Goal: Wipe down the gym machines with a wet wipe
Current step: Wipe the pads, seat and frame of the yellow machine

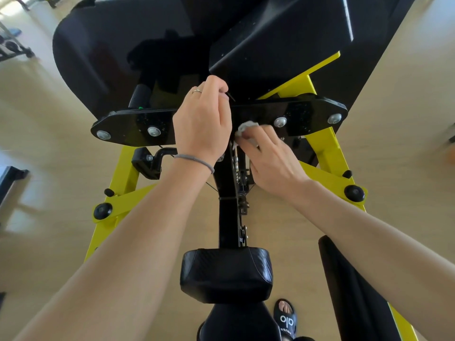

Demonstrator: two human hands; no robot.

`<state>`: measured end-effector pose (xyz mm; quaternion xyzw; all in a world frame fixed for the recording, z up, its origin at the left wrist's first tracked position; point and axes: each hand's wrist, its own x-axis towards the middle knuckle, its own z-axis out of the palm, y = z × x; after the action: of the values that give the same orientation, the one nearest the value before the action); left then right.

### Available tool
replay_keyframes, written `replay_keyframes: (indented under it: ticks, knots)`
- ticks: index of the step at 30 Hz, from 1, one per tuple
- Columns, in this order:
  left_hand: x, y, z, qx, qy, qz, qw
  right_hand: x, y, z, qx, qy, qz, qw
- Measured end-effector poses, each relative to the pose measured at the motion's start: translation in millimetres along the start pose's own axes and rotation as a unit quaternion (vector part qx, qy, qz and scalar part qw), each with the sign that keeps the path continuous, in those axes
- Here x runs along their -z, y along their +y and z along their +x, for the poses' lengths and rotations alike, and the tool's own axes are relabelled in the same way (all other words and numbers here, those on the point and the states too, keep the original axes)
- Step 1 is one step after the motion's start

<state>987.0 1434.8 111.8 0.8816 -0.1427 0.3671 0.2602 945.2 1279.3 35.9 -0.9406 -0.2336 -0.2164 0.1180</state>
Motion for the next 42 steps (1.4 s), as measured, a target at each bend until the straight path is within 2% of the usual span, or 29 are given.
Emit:
replay_keyframes:
  ticks: [3, 6, 8, 12, 14, 19, 24, 29, 34, 39, 42]
  knots:
    - [-0.8, -0.6, -0.5, -0.002, 0.007, -0.005, 1.0, -1.7, 0.1, -13.8, -0.035, -0.01, 0.039, 0.999]
    - [-1.0, -0.1, -0.9, -0.004, 0.01, -0.004, 1.0, 15.7, -1.9, -4.1, -0.073, 0.065, 0.083, 0.992]
    - [-0.8, 0.9, -1.0, -0.004, 0.012, -0.005, 1.0, 18.4, -2.0, -0.8, -0.08, 0.087, 0.084, 0.989]
    - [-2.2, -1.1, -0.6, -0.008, 0.015, -0.007, 1.0, -1.6, -9.1, -15.9, -0.122, 0.028, 0.091, 0.988]
    - [-2.1, -1.7, -0.5, -0.01, 0.015, -0.007, 1.0, -0.8, -13.4, -17.7, -0.136, 0.023, 0.095, 0.986]
    - [-1.7, 1.3, -0.3, -0.001, 0.015, 0.001, 1.0, 23.7, -15.7, 0.5, -0.133, 0.133, 0.106, 0.976]
    - [-0.8, 1.7, -0.5, -0.004, 0.006, 0.015, 1.0, 5.6, -15.9, -19.8, -0.176, 0.049, 0.086, 0.979]
    - [3.9, 7.5, 3.4, 0.013, -0.019, 0.05, 0.998, 32.4, -11.6, -6.8, -0.146, 0.101, 0.063, 0.982]
    - [-4.0, 28.3, 3.4, -0.02, -0.047, 0.163, 0.985, 33.7, 5.2, -12.3, -0.147, 0.119, 0.052, 0.981]
    - [-12.5, 23.8, 0.5, -0.039, 0.01, 0.204, 0.978, 24.6, 17.3, -25.3, -0.232, 0.162, 0.113, 0.952]
    - [-12.6, 24.2, -0.8, -0.043, 0.023, 0.197, 0.979, 20.2, 9.9, -30.0, -0.264, 0.151, 0.117, 0.945]
